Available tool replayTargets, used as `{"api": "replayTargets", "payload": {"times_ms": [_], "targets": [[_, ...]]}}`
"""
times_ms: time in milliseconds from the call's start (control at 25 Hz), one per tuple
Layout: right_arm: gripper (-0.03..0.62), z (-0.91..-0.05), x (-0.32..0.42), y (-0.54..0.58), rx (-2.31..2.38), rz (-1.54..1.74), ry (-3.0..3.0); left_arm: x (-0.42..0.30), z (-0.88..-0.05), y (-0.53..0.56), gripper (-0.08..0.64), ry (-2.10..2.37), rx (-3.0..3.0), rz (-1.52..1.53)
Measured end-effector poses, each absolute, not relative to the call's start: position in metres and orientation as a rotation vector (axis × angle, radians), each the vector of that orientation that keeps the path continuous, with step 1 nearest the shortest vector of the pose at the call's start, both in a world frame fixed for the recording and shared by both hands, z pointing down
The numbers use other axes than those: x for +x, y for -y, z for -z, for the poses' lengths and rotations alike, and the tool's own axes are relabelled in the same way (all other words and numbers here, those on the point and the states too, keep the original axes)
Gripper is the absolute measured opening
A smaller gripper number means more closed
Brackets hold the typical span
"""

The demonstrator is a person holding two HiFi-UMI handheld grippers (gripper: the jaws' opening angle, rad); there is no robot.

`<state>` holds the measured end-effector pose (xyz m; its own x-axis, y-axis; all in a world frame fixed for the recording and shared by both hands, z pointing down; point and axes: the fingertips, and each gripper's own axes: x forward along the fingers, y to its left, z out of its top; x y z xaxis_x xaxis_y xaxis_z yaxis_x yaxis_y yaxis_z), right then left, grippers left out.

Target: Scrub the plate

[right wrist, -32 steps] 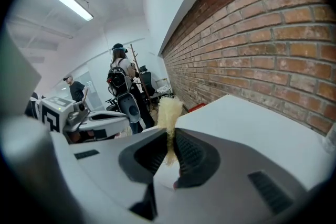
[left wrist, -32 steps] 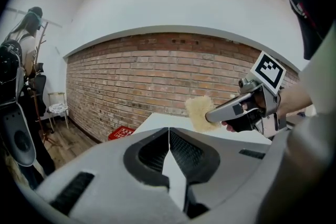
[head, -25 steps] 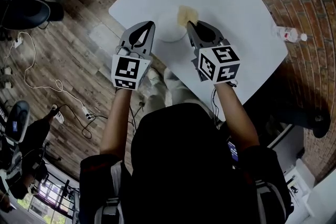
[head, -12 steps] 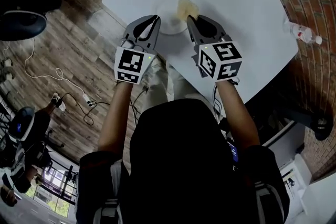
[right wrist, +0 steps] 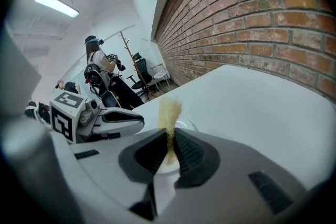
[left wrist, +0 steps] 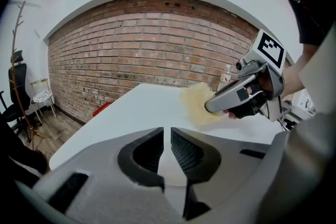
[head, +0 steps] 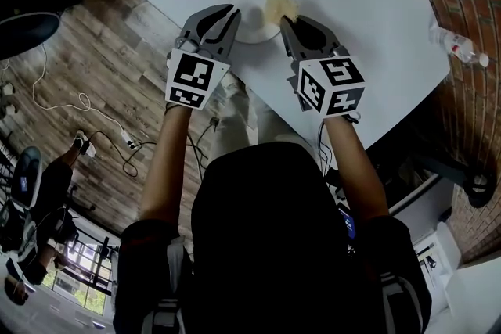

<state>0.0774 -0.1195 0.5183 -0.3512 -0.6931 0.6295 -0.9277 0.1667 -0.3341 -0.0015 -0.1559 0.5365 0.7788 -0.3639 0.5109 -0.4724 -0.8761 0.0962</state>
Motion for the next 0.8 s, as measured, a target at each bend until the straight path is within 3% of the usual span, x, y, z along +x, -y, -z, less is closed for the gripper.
{"api": "replayTargets", "payload": {"times_ms": [160,240,400,560,800], "targets": [[0.039,-0.523,0.077,0.119,1.538,-0.994,2.114,-0.002,-0.539,0.163,0.042,0.623,2.774,-0.757],[0.040,-0.525,0.077,0.119,1.535,-0.993,2.112,-0.002,-0.541,0.166,0.137,0.595,2.779,-0.771],[0.039,-0.526,0.078,0.121,1.538,-1.003,2.108,0.001,-0.542,0.165,0.182,0.507,2.833,-0.817],[0.040,-0.528,0.080,0.121,1.533,-1.013,2.105,0.003,-0.555,0.156,0.293,0.351,2.853,-0.919],[0.040,-0.531,0.081,0.120,1.525,-1.026,2.100,0.008,-0.562,0.149,0.356,0.211,2.902,-1.020]]}}
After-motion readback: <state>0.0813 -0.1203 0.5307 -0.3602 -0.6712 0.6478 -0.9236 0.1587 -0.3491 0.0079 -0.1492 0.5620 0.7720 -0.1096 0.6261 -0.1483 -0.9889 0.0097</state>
